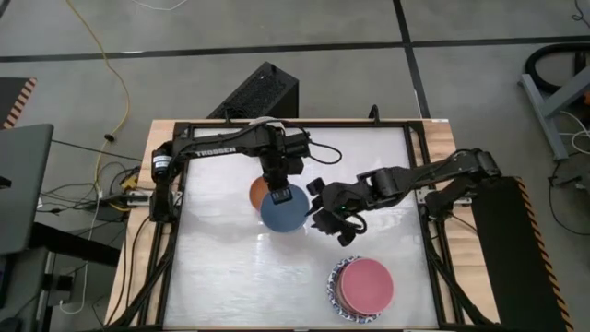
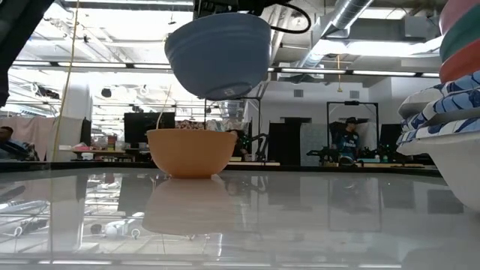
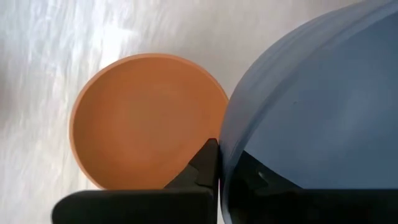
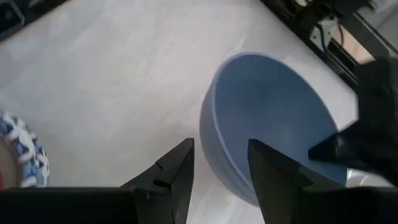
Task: Nest bowls inside each other
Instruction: Stack the blue bowl on top of the other pink bowl
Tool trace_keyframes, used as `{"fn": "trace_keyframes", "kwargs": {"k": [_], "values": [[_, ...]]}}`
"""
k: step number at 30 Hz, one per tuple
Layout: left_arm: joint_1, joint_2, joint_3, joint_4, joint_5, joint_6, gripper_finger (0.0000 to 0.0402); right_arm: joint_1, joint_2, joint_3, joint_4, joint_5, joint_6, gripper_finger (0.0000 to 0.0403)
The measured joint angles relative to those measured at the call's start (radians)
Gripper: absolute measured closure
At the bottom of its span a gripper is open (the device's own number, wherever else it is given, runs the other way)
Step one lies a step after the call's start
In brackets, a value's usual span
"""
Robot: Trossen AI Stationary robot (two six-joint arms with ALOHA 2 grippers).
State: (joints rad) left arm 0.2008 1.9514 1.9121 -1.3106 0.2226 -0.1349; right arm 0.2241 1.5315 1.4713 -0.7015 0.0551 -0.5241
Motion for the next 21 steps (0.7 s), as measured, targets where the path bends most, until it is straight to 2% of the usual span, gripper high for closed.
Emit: {"fn": "trace_keyframes", "kwargs": {"k": [5, 10, 21], "values": [[-0.001, 0.000, 0.000, 0.000, -0.001, 0.000, 0.0401, 0.000, 0.087, 0.102, -0.118, 0.000, -0.092, 0.0232], [-0.001, 0.000, 0.000, 0.000, -0.001, 0.000, 0.0401, 0.000, 0.158, 0.165, -0.156, 0.001, -0.140, 0.0232], [-0.001, 0.000, 0.000, 0.001, -0.002, 0.000, 0.0401, -0.004, 0.192, 0.181, -0.212, 0.028, -0.218, 0.0244]]}}
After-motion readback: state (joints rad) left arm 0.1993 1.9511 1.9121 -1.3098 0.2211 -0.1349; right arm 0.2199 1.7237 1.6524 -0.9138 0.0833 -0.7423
